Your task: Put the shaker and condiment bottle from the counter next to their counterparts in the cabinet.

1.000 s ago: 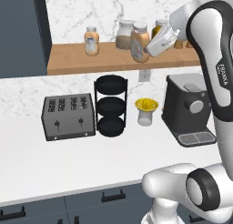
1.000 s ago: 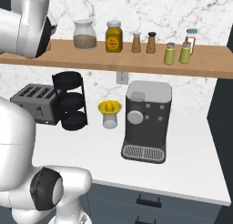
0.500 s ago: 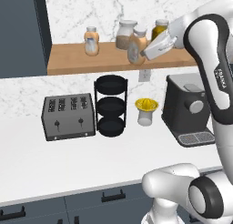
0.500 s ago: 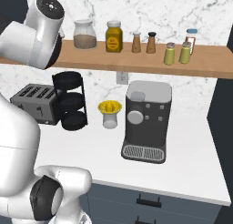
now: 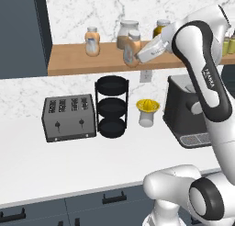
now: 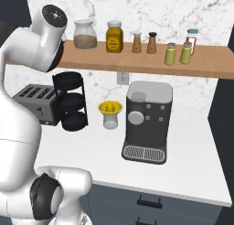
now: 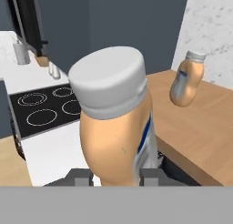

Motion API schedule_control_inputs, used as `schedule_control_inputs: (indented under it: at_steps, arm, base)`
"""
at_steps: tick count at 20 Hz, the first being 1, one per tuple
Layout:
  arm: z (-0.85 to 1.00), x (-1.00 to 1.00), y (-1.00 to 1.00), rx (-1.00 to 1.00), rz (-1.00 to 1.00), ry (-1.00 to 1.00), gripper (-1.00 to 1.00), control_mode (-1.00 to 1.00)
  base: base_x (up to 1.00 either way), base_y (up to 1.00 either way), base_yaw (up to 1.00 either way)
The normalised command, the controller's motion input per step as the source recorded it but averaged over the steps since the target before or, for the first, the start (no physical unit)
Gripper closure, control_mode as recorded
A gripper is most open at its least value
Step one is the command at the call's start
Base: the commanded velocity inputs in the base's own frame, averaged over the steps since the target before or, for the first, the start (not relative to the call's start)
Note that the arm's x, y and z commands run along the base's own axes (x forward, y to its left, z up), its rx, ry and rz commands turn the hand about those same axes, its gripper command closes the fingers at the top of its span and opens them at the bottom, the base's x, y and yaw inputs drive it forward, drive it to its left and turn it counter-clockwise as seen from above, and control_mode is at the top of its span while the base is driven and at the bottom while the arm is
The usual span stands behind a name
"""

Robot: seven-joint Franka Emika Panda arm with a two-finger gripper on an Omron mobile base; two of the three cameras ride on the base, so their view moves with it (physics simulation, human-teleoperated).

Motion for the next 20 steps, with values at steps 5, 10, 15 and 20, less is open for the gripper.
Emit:
schedule_control_inputs:
  at_steps: [5,10,15,20]
  arm:
    - [0.0,0.47,0.0,0.06,0.0,0.01,1.0,-1.0]
    - [0.0,0.4,0.0,0.07,0.0,0.06,1.0,-1.0]
    - [0.0,0.32,0.0,0.05,0.0,0.12,1.0,-1.0]
    - [0.0,0.27,0.0,0.04,0.0,0.15,1.0,-1.0]
  base:
    - [0.0,0.0,0.0]
    - [0.0,0.0,0.0]
    - [0.0,0.0,0.0]
    - [0.0,0.0,0.0]
